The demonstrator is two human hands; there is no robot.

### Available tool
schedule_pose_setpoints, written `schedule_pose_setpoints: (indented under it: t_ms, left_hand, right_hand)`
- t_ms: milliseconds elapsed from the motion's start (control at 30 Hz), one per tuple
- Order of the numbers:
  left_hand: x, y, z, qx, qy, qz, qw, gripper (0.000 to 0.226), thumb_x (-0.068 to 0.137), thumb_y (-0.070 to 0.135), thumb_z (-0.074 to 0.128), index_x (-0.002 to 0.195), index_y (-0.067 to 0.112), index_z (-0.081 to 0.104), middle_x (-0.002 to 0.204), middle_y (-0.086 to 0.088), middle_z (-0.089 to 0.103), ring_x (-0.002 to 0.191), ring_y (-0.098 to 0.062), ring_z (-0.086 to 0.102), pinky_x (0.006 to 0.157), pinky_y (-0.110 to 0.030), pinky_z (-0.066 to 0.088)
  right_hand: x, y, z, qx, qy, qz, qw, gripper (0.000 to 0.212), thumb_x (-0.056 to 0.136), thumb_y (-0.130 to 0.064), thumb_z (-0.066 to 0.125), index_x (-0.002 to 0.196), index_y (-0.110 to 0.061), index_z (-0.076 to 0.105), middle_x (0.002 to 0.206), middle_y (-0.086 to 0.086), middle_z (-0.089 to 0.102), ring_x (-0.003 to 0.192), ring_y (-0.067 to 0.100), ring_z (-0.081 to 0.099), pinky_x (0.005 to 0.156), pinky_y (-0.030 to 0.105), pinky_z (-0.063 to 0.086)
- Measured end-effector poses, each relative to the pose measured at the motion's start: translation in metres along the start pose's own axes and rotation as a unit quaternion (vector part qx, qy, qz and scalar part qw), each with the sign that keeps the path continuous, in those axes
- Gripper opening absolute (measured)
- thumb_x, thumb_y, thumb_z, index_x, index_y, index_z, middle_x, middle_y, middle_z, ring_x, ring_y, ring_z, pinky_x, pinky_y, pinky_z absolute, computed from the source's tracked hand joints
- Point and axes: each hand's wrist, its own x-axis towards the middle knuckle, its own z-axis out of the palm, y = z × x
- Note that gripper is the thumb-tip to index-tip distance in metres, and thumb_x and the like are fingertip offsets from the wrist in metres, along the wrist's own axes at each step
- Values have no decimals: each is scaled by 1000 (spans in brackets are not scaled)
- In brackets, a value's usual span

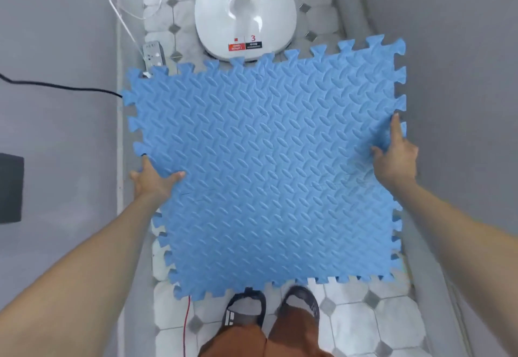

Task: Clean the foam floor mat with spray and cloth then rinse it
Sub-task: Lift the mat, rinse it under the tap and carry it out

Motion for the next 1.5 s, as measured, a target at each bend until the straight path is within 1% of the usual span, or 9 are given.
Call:
schedule_pose_setpoints:
  t_ms: [233, 333, 500, 700, 900, 1000, 1100, 1333, 1500]
  left_hand:
    - [72, -40, 83, 44, -11, 7, 999, 93, 75, 46, 76, 145, 13, 25, 143, -22, 23, 124, -41, 43, 104, -45, 37]
    - [97, -49, 112, 46, -23, 11, 999, 92, 75, 48, 76, 145, 15, 26, 142, -19, 24, 125, -38, 43, 106, -44, 36]
    - [127, -60, 154, 59, -32, 29, 997, 91, 76, 50, 73, 147, 18, 26, 142, -19, 27, 126, -38, 43, 110, -47, 33]
    - [140, -67, 176, 69, -27, 29, 997, 83, 77, 54, 70, 143, 22, 30, 139, -16, 31, 121, -40, 47, 108, -50, 34]
    - [144, -71, 179, 86, -29, 34, 995, 85, 78, 57, 67, 144, 21, 27, 139, -17, 31, 121, -40, 47, 107, -50, 37]
    - [138, -69, 181, 108, -24, 28, 993, 87, 84, 54, 62, 149, 18, 18, 143, -19, 28, 129, -41, 38, 107, -50, 34]
    - [113, -54, 174, 141, -23, 22, 990, 84, 89, 53, 55, 150, 13, 14, 146, -20, 25, 133, -41, 32, 107, -51, 31]
    - [15, 11, 100, 223, -64, 115, 966, 73, 92, 50, 51, 146, 10, 23, 149, -20, 24, 132, -41, 33, 104, -53, 32]
    - [-86, 81, 5, 283, -113, 171, 937, 70, 95, 48, 45, 150, 13, 18, 154, -18, 17, 136, -38, 30, 107, -48, 34]
  right_hand:
    - [45, 49, 99, -7, 2, 4, 1000, 73, 96, -16, 55, 151, -43, 15, 89, 12, 50, 104, 37, 54, 83, 47, 50]
    - [64, 63, 129, -35, -2, 6, 999, 64, 95, -20, 55, 148, -38, 24, 107, 24, 59, 109, 42, 54, 91, 50, 48]
    - [87, 90, 164, -39, -9, 14, 999, 58, 93, -16, 57, 147, -24, 37, 128, 26, 55, 118, 39, 52, 101, 38, 39]
    - [97, 102, 177, -27, -31, 49, 998, 58, 96, -15, 56, 149, -26, 35, 143, 17, 46, 124, 32, 51, 95, 30, 40]
    - [110, 112, 183, -70, -103, 26, 992, 75, 92, -23, 63, 154, -25, 22, 154, 17, 34, 145, 33, 26, 113, 40, 29]
    - [107, 109, 177, -148, -171, 16, 974, 95, 88, -37, 69, 156, -28, 3, 162, 9, 18, 150, 35, 7, 117, 46, 21]
    - [92, 101, 163, -223, -187, -10, 957, 99, 87, -37, 69, 156, -23, 0, 164, 11, 5, 149, 38, 2, 119, 50, 17]
    - [0, 35, 83, -243, -213, -58, 945, 86, 93, -41, 60, 156, -16, 7, 163, 14, 8, 149, 35, 9, 119, 45, 20]
    - [-96, -11, -29, -222, -255, -18, 941, 80, 95, -47, 53, 156, -20, 9, 163, 9, 13, 149, 31, 13, 118, 43, 22]
